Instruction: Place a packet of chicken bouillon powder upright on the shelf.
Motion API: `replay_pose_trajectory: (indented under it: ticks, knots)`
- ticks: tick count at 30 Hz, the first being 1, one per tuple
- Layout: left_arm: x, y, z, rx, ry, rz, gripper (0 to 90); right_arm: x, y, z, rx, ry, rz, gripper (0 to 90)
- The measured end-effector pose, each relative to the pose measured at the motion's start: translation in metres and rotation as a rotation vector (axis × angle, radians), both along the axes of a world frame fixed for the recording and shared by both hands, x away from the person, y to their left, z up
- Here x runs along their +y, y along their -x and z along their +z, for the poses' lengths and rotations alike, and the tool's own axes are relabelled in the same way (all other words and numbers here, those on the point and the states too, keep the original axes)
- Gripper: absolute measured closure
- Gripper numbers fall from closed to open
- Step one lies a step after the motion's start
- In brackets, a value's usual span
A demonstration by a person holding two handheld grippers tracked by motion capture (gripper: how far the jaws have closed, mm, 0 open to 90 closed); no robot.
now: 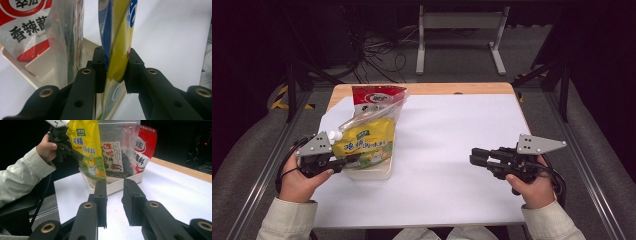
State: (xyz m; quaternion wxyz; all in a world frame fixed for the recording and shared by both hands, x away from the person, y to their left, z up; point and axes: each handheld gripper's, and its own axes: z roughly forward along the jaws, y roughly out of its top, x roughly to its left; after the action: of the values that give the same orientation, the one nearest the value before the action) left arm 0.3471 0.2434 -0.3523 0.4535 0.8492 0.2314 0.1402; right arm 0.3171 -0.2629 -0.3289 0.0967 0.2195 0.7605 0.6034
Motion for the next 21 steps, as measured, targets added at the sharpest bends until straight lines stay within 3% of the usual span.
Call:
replay_pose_trajectory:
  ticks: [8, 15, 17, 21]
  knots:
    - [0.006, -0.007, -0.013, 0.054, 0.038, -0.001, 74.6, -0.001, -0.002, -0.003, 0.008, 0.001, -0.005, 72.3]
    - [0.004, -0.003, -0.011, 0.064, 0.007, 0.06, 74.8, -0.004, -0.002, -0.003, 0.011, -0.001, -0.011, 71.9]
    - [0.0, -0.001, -0.01, 0.073, -0.022, 0.072, 74.8, -0.004, -0.002, -0.003, 0.011, -0.002, -0.011, 71.7]
    - [-0.007, -0.005, -0.015, 0.096, -0.057, 0.066, 74.9, -0.004, -0.003, -0.003, 0.012, -0.002, -0.01, 71.3]
